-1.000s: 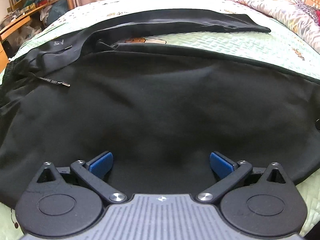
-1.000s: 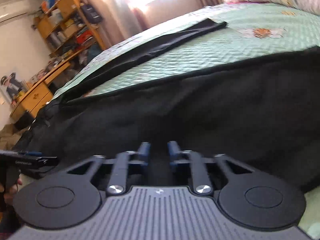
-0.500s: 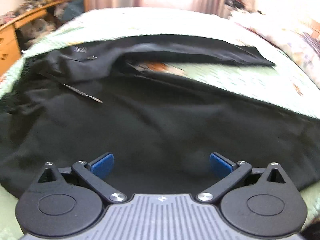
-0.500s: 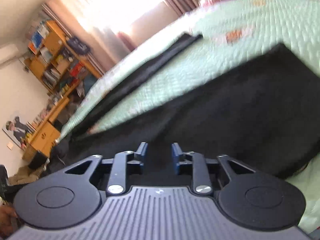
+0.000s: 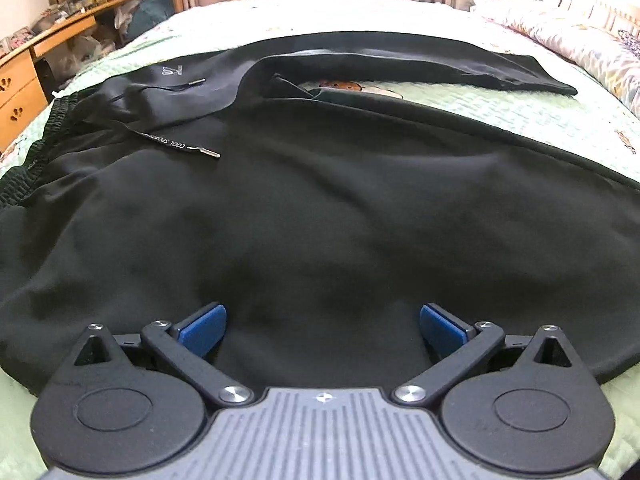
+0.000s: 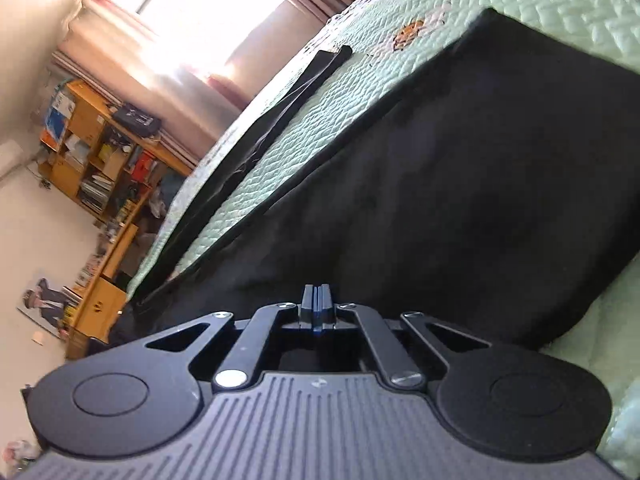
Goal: Fold clothes
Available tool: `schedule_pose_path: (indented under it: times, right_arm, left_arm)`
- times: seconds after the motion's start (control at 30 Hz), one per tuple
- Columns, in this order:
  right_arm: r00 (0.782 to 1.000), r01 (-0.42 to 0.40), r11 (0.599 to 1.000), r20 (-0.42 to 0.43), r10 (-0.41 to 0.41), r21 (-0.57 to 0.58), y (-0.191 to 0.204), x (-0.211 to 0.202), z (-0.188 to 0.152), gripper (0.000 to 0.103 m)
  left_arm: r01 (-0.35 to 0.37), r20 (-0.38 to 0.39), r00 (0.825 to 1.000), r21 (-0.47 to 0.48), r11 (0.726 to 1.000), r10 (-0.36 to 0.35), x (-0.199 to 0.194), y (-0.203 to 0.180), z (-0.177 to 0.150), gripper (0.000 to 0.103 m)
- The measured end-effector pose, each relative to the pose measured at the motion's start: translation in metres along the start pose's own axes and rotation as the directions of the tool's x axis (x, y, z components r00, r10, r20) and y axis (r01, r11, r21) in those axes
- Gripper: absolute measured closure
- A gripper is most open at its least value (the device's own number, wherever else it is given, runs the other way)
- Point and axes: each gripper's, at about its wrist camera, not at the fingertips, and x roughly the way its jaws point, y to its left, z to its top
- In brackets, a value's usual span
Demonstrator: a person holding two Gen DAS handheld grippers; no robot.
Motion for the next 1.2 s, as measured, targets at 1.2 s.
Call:
schedule_pose_path:
  times: [1.2]
  right_arm:
    - [0.985, 0.153, 0.982, 0.092, -0.144, -0.107, 0.020, -0.038, 0.001, 0.089]
  left_arm:
    - [-0.011, 0.046, 0.999, -0.087, 0.996, 0.015, -0.029, 0.045, -0.012, 0.009]
